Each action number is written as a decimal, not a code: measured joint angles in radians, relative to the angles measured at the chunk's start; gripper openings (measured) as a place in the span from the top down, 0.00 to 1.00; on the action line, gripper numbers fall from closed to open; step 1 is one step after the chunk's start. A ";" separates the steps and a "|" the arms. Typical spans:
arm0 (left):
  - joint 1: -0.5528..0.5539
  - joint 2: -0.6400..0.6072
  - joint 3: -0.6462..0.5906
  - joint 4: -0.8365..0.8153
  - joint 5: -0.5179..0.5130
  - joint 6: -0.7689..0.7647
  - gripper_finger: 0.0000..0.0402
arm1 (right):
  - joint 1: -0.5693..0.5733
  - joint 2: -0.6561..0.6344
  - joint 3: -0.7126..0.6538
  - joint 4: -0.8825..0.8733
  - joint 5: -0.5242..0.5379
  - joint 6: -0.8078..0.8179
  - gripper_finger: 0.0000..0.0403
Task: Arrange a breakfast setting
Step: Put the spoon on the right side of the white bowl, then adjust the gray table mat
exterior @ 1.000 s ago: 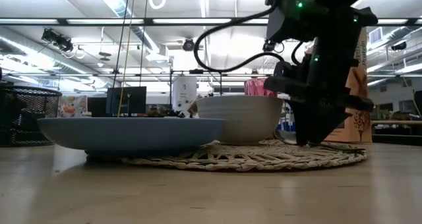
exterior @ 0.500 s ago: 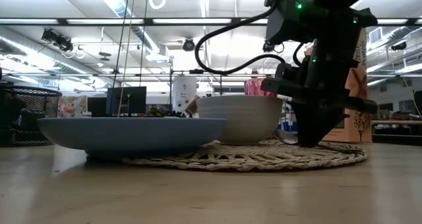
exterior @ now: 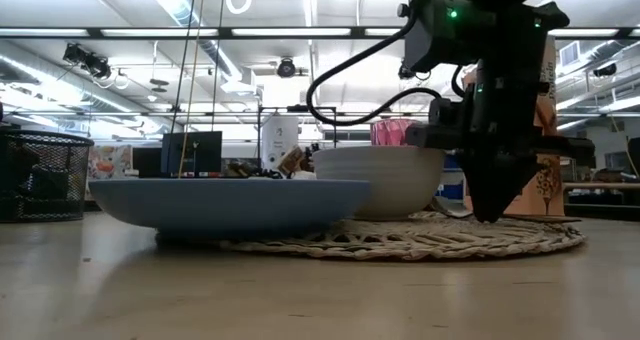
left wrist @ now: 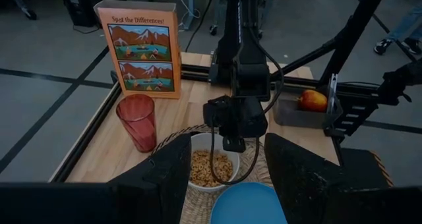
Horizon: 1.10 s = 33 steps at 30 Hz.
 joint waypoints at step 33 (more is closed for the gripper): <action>0.000 0.000 0.000 -0.021 0.000 -0.012 0.50 | -0.011 -0.063 0.002 -0.023 -0.082 0.077 0.70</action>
